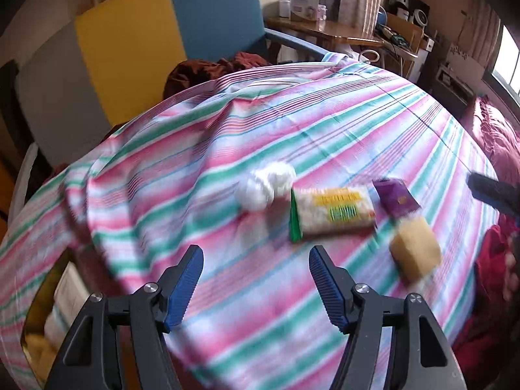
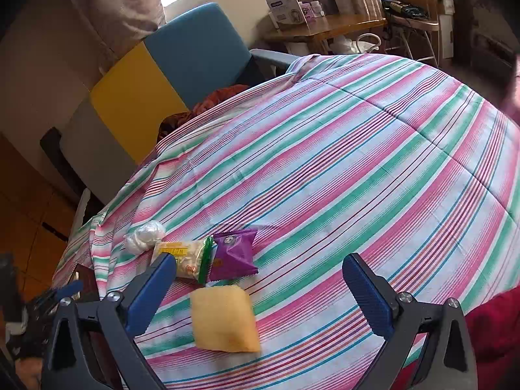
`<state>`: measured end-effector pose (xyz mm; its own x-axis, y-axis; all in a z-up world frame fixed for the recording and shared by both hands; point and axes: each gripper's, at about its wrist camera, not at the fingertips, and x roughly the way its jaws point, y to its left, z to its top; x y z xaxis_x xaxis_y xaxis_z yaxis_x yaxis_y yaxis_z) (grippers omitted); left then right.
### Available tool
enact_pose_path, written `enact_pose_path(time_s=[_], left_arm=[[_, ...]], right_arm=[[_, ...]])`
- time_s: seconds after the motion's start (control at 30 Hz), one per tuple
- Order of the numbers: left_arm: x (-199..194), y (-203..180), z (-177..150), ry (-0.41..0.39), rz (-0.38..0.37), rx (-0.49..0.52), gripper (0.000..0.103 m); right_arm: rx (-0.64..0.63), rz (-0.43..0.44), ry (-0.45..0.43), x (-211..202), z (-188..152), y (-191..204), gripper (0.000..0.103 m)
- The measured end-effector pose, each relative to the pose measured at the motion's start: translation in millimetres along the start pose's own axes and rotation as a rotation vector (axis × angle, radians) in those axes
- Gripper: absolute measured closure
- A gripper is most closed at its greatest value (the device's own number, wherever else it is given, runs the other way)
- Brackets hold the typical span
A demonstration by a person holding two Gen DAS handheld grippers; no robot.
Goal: Organize objects
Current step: 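Reach the left gripper to the clear plastic bundle on the cloth and grasp it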
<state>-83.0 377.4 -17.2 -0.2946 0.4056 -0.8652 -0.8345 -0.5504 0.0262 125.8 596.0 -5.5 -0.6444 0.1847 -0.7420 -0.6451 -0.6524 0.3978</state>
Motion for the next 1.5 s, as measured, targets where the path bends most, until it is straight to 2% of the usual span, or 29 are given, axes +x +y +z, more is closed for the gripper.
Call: enact_pose_path(time_s=[0.3, 0.5, 0.53, 0.57, 0.6, 0.67, 0.73, 0.97, 1.1, 1.3, 1.37, 1.5], left_arm=[[66, 0, 55, 0.046, -0.027, -0.006, 0.034], [108, 0, 67, 0.100, -0.071, -0.019, 0.035], [114, 1, 66, 0.114, -0.063, -0.030, 0.048], [118, 4, 64, 0.115, -0.045, -0.050, 0.056], [115, 7, 62, 0.087, -0.038, -0.070, 0.066], [110, 14, 57, 0.082, -0.085, -0.120, 0.067], [102, 18, 47, 0.083, -0.059, -0.151, 0.068], [55, 9, 4, 0.052, -0.066, -0.201, 0.068], [28, -20, -29, 0.023, -0.060, -0.145, 0.068], [-3, -56, -81, -0.047, -0.034, -0.042, 0.068], [-7, -65, -96, -0.064, -0.014, -0.010, 0.068], [-1, -72, -124, -0.042, -0.032, -0.019, 0.068]], right_arm=[[0.016, 0.045, 0.062, 11, -1, -2, 0.000], [0.031, 0.057, 0.075, 14, 0, -4, 0.000], [0.035, 0.056, 0.077, 15, 0, -5, 0.000], [0.039, 0.055, 0.078, 16, 1, -6, 0.000], [0.043, 0.053, 0.078, 16, 1, -7, 0.000], [0.048, 0.047, 0.076, 16, 1, -9, 0.000], [0.055, 0.045, 0.074, 15, 2, -11, 0.000], [0.090, 0.024, 0.056, 14, 4, -19, 0.000], [0.112, 0.019, 0.062, 15, 4, -24, 0.000], [0.076, 0.002, 0.073, 19, 3, -18, 0.000], [0.059, -0.013, 0.062, 17, 2, -16, 0.000], [0.029, -0.037, 0.040, 14, 3, -12, 0.005]])
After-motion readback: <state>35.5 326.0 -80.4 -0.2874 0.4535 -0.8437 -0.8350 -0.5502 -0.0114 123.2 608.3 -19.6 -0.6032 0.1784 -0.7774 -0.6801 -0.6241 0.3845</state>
